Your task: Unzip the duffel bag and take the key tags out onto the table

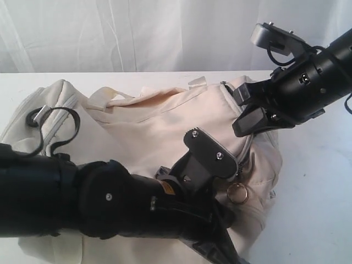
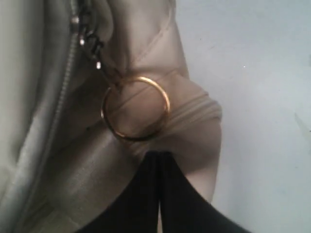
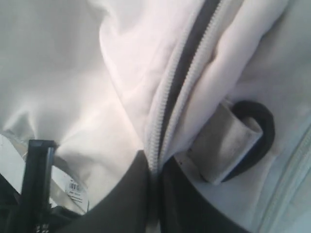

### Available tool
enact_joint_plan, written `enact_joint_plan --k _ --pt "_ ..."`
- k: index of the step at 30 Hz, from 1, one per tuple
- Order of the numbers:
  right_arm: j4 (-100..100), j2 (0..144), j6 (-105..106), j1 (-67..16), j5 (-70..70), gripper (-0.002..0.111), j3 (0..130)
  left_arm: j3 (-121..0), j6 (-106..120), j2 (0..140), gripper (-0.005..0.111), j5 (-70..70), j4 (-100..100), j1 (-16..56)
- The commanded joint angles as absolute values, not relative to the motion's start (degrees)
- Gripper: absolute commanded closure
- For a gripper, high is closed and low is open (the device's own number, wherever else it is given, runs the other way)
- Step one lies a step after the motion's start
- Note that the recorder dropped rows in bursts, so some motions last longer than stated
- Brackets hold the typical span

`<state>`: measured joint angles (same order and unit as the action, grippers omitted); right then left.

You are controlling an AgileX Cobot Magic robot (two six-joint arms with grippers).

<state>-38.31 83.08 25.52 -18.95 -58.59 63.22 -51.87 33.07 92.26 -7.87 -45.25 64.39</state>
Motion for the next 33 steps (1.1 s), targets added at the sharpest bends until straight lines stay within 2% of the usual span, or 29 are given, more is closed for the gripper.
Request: enact_joint_plan --k 1,7,9,14,17,27,33 --pt "-39.2 81.5 25.9 -18.8 -60.0 0.108 63.9 -51.4 35.8 95.2 0.107 -12.7 -45.1 64.7" --pt "-38.8 81.4 25.9 -18.8 -60.1 0.108 63.9 -51.4 36.4 94.6 0.105 -15.7 -45.1 64.7" --pt "-38.8 81.4 25.9 -18.8 -60.1 0.108 63.9 -51.4 36.4 93.9 0.097 -14.4 -45.1 64.7" --pt "-38.8 81.4 25.9 -18.8 -60.1 0.108 63.9 -51.4 35.8 91.0 0.067 -11.9 -45.1 64.7" --pt "-38.8 81.4 25.9 -18.8 -60.1 0.108 63.9 -51.4 36.1 89.9 0.058 -12.5 -45.1 64.7" --pt "-38.9 81.4 25.9 -18.8 -60.1 0.108 63.9 -51.4 36.1 90.7 0.056 -21.4 -45.3 64.7" --pt "-38.9 81.4 25.9 -18.8 -60.1 0.108 63.9 -51.4 34.4 94.2 0.056 -21.2 -45.1 64.7"
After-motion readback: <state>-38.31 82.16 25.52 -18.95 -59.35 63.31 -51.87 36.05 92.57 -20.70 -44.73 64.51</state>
